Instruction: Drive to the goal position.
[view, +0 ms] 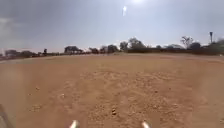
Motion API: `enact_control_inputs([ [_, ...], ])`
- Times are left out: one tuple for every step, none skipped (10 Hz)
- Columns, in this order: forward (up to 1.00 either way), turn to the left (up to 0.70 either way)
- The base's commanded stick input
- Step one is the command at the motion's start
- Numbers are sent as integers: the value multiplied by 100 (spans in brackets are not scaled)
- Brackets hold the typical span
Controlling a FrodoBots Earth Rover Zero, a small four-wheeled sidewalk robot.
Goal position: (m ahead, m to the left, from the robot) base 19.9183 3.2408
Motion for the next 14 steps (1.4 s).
enact_control_inputs([
  [70,0],
  [70,0],
  [70,0],
  [70,0],
  [70,0],
  [70,0],
  [70,0],
  [70,0],
  [70,0],
  [70,0],
  [70,0],
  [70,0],
  [70,0],
  [70,0],
])
